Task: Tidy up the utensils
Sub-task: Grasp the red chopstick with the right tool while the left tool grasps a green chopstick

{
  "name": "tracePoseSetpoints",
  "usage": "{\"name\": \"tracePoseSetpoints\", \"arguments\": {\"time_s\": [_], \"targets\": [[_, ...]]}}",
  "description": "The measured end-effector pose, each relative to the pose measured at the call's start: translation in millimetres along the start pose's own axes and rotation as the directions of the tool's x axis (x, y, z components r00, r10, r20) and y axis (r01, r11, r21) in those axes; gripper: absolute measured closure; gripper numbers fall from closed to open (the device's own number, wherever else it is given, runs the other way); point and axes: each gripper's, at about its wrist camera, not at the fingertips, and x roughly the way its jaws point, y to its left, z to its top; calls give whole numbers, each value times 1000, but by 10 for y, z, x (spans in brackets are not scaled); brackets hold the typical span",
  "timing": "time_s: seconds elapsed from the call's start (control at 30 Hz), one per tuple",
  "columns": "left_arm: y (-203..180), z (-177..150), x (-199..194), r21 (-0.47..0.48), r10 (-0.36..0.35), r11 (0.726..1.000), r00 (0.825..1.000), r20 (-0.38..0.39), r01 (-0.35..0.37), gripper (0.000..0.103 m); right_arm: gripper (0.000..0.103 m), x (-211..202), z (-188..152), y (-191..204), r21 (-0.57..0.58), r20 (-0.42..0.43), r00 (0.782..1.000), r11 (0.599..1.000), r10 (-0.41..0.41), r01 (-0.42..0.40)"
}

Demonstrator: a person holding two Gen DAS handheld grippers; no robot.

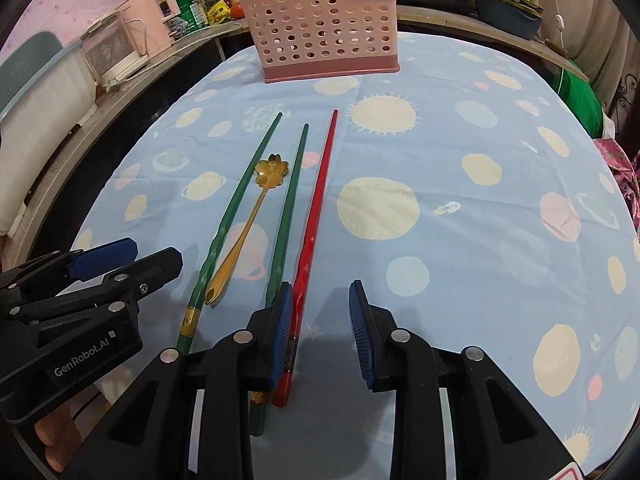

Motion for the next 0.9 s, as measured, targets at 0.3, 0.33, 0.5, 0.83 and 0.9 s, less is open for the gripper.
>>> {"name": "tracePoseSetpoints", "arguments": {"time_s": [0.3,0.33,0.5,0.83,0.9], "targets": [[-19,-5,31,5,-3,1000,1000,-12,3,55,83,18,-40,12,-12,-7,1000,1000,-22,22],[-20,-8,33,5,-3,1000,1000,-13,3,55,87,20,-44,2,-8,-7,1000,1000,-24,24],[-44,-1,68,9,-3,1000,1000,-19,4,55,96,15,-50,-64,16,-10,1000,1000,-20,20],[-53,30,134,7,-6,1000,1000,-24,6,55,96,18,-45,-61,13,-11,1000,1000,-23,23],[-69,37,157,12,-6,1000,1000,-28,6,55,96,17,-45,-65,12,-11,1000,1000,-23,23]]}}
